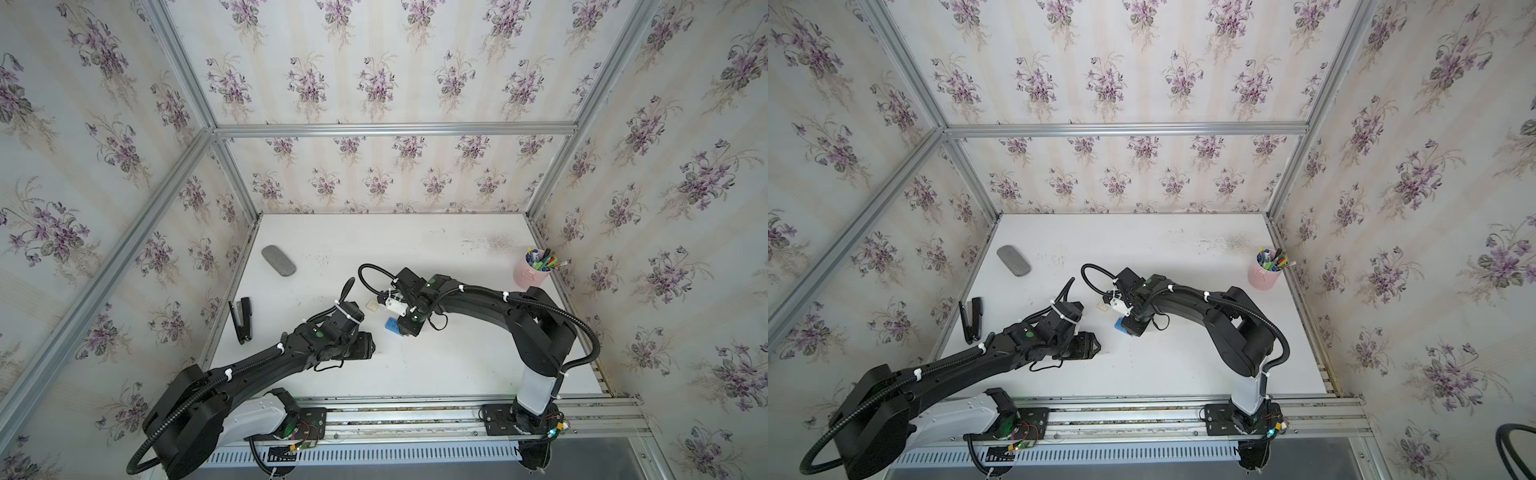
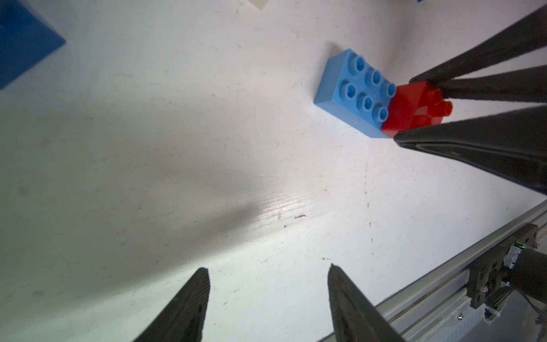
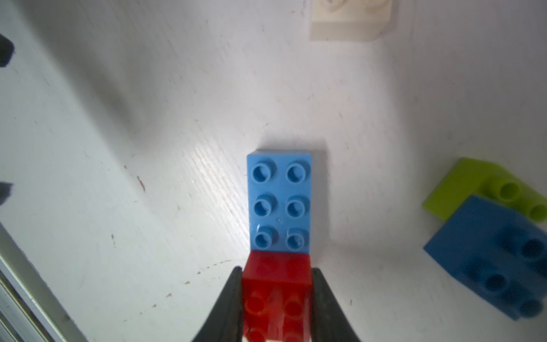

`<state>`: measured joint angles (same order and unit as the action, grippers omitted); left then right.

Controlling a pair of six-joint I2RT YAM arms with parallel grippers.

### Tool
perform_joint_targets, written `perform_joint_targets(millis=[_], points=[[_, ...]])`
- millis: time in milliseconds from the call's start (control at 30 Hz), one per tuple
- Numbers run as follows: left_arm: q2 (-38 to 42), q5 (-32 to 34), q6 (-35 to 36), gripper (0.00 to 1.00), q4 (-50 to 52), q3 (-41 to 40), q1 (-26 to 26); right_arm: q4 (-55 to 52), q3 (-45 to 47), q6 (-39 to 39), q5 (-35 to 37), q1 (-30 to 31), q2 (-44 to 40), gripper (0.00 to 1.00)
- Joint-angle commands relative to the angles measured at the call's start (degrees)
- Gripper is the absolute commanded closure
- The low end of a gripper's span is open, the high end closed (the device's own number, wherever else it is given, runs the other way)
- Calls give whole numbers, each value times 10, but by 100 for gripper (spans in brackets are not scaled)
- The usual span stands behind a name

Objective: Assemble the letter y with lego
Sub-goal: Assemble the lego brick with the lego brick.

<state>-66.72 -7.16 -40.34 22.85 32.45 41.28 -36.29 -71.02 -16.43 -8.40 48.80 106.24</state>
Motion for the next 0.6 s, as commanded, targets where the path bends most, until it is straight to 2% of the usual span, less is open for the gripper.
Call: perform_joint_targets(millis=[0, 267, 567], points=[[1, 2, 5, 34, -6, -2, -1, -21, -3, -5, 6, 1, 27, 78], [4, 3, 3, 34, -7, -4, -1, -63, -36, 2, 11, 2, 80, 82], [6, 3, 1, 34, -7, -7, -2, -73, -50, 10, 10, 3, 91, 82]])
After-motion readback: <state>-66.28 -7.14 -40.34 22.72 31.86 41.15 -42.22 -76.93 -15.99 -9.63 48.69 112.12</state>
